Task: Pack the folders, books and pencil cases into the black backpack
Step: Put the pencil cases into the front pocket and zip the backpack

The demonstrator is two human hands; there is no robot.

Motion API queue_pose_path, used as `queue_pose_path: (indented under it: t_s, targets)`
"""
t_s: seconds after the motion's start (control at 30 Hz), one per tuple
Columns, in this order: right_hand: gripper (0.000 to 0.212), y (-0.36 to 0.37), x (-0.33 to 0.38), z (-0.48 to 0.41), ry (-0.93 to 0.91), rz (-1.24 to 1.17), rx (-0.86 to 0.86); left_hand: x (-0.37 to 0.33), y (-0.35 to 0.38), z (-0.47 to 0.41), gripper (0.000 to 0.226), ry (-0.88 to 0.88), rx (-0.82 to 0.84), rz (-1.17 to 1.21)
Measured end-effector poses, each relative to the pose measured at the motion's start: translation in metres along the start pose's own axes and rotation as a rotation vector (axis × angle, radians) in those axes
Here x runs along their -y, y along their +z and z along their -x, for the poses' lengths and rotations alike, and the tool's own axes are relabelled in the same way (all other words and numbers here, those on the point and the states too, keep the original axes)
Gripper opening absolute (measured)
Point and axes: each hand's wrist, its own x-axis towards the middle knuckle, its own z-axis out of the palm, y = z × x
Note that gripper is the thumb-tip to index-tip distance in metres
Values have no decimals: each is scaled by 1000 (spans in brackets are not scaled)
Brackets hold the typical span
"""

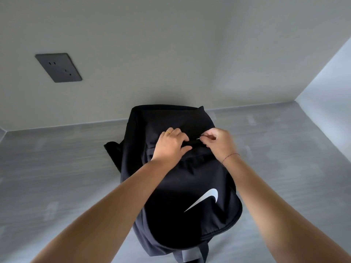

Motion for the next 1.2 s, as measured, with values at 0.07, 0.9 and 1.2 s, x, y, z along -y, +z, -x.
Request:
queue_pose_path:
  t_s: [0.07, 0.9, 1.2]
  targets:
    - [5, 0, -1, 0, 14, -9, -30, -4, 6, -4, 20, -14, 6, 6]
    - [9, 89, 24, 121, -121, 19, 108, 55, -40, 109, 3, -676, -185, 235]
    - [32, 157, 38, 134, 59, 253, 81, 61, -23, 130, 30, -746, 79, 237]
